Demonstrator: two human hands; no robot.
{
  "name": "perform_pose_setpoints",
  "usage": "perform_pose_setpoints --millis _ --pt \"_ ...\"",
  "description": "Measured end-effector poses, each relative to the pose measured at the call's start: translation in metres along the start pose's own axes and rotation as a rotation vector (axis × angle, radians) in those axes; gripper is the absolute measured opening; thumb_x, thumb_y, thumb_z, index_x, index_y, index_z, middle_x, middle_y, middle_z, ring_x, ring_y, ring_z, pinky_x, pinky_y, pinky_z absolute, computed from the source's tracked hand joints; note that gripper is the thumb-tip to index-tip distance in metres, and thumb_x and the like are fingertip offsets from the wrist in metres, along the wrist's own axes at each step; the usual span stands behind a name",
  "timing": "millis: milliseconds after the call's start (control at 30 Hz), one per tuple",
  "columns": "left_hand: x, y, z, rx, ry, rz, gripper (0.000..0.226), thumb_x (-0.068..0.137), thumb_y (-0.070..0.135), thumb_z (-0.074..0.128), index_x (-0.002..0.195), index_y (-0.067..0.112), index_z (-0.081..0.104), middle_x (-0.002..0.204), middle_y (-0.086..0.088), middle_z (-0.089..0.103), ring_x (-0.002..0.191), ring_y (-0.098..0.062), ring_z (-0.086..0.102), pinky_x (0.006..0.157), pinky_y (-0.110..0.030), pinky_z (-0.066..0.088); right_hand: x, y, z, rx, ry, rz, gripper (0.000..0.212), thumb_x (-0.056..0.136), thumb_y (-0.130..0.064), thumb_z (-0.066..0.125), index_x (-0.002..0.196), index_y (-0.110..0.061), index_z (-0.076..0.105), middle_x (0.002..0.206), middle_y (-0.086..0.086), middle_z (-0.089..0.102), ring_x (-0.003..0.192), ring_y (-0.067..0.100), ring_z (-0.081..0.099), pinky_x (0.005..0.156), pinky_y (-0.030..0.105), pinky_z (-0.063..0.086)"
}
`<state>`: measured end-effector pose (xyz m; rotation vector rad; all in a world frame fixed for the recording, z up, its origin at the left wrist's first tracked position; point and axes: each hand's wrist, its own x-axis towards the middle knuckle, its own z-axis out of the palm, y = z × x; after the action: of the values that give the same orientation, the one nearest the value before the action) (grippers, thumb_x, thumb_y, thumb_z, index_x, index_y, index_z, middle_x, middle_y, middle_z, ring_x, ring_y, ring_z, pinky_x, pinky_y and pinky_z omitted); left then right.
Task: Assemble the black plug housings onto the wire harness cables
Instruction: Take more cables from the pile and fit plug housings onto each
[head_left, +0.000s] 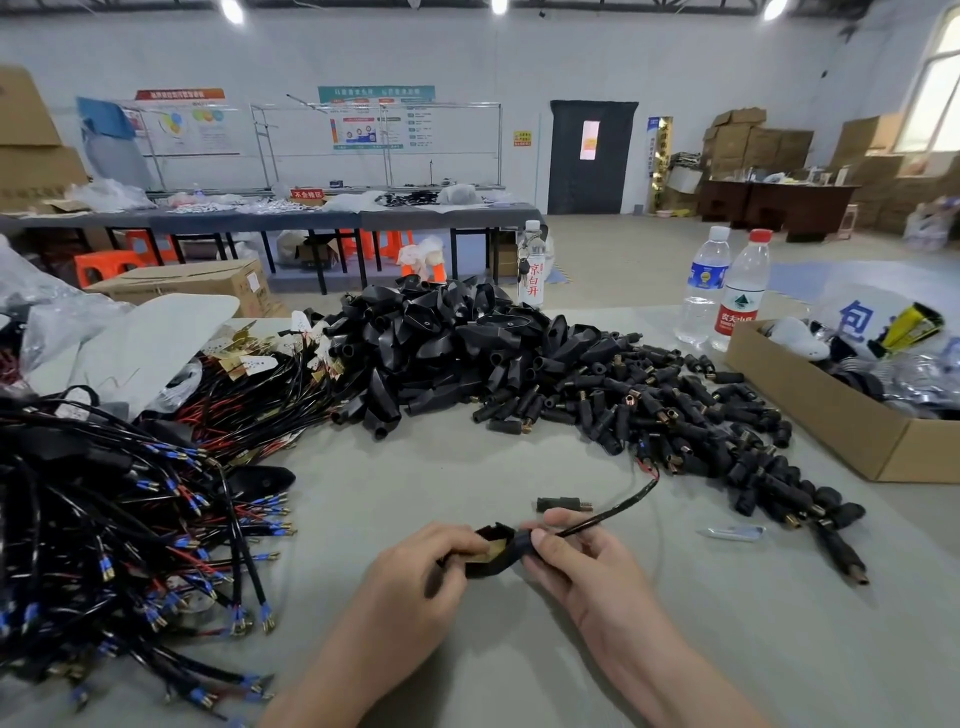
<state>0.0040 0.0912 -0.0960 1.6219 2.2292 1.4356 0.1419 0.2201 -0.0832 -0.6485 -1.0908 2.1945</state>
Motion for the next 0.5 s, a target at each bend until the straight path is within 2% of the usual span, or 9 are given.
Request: perform_pose_setpoints --millis 67,133,200,267,333,400,500 --pt "-0.001 0.002 0.002 -0.014 -0.007 -0.014 0.022 0.086 0.017 0.056 0.094 0.028 0.073 0.108 0.025 0.067 0.109 0.002 0.062 0.097 -0.022 0.046 -0.001 -0.001 0.001 0.033 0.006 0.010 0.016 0.091 0.011 0.056 0.094 -0.005 0.057 0.086 0.012 0.074 0.085 0.020 0.073 0.087 0.034 0.059" --pt "-0.001 0.004 0.003 0.010 -0.009 -0.012 0.017 0.086 0.035 0.059 0.098 0.033 0.070 0.113 0.025 0.064 0.113 0.002 0.060 0.097 -0.018 0.044 -0.003 -0.002 0.003 0.081 -0.018 0.025 0.017 0.089 0.012 0.056 0.092 -0.005 0.057 0.086 0.014 0.074 0.083 0.019 0.074 0.079 0.029 0.061" --pt "-0.001 0.005 0.004 0.061 -0.034 0.010 0.023 0.084 0.048 0.061 0.107 0.043 0.060 0.124 0.023 0.055 0.123 0.003 0.051 0.102 -0.017 0.039 -0.005 -0.001 0.006 0.132 -0.053 0.046 0.016 0.087 0.013 0.057 0.091 -0.004 0.058 0.084 0.016 0.073 0.082 0.020 0.075 0.069 0.025 0.061" --pt "-0.001 0.006 0.004 0.074 -0.056 0.011 0.025 0.085 0.045 0.065 0.106 0.049 0.051 0.126 0.018 0.053 0.127 0.005 0.045 0.103 -0.021 0.039 -0.006 0.001 0.007 0.123 -0.086 0.057 0.013 0.086 0.011 0.059 0.091 -0.001 0.059 0.083 0.017 0.072 0.084 0.025 0.075 0.068 0.025 0.060" --pt "0.000 0.005 0.001 0.121 -0.054 -0.009 0.015 0.088 0.040 0.062 0.099 0.045 0.053 0.109 0.023 0.059 0.108 0.003 0.056 0.092 -0.029 0.047 -0.007 0.003 0.007 0.024 -0.110 0.044 0.009 0.089 0.003 0.063 0.097 0.000 0.061 0.094 0.020 0.073 0.094 0.032 0.073 0.072 0.027 0.060" --pt "0.001 0.002 -0.004 0.180 -0.060 -0.022 0.009 0.090 0.038 0.061 0.096 0.034 0.056 0.088 0.019 0.061 0.084 -0.007 0.058 0.078 -0.034 0.047 -0.005 0.001 0.006 -0.063 -0.091 -0.001 0.017 0.088 -0.010 0.066 0.102 -0.001 0.064 0.104 0.020 0.074 0.098 0.030 0.073 0.074 0.029 0.060" --pt "0.003 -0.005 -0.017 0.264 -0.040 -0.047 0.007 0.092 0.031 0.063 0.091 0.030 0.056 0.080 0.017 0.056 0.076 -0.009 0.054 0.072 -0.027 0.039 -0.001 -0.008 0.003 -0.046 -0.007 -0.061 0.032 0.085 -0.026 0.062 0.103 -0.001 0.068 0.098 0.015 0.076 0.091 0.026 0.075 0.066 0.026 0.059"
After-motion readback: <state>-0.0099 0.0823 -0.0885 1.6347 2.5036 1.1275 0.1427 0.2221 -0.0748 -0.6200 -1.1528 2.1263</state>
